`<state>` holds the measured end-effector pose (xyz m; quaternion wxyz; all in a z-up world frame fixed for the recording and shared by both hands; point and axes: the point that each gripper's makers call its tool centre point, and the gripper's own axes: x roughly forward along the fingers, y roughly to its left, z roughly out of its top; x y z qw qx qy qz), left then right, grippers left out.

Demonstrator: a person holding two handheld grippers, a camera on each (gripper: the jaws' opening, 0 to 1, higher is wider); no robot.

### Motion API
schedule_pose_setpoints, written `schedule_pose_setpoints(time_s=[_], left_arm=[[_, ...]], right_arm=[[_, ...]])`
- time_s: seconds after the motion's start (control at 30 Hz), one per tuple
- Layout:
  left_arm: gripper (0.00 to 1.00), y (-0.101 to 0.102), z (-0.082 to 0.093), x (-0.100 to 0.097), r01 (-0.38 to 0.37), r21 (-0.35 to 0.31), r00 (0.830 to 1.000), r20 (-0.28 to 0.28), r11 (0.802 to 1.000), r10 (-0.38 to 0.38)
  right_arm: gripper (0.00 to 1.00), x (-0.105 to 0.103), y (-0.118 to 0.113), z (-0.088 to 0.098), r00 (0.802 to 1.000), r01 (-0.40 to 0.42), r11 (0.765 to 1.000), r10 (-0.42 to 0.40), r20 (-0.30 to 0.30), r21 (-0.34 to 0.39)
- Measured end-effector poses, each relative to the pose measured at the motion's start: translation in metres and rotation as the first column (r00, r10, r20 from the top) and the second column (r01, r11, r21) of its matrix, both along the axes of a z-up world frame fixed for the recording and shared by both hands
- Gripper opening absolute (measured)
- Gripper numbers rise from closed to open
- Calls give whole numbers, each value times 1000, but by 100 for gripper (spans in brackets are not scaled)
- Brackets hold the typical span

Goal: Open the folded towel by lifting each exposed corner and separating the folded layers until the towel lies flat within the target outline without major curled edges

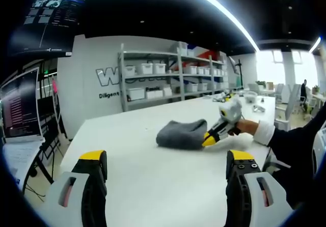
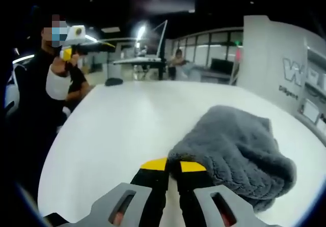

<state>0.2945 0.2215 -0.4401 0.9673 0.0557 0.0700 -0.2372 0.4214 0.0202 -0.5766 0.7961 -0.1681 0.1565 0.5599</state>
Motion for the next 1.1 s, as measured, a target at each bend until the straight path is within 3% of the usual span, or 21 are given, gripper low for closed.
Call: schedule_pose_setpoints(time_s=[1.1], left_arm=[[95,0,-2,3,6,6,1000,-13,1000,-5]], right_arm=[[1,-23,18,-1,993,-107,994,107,43,-12]])
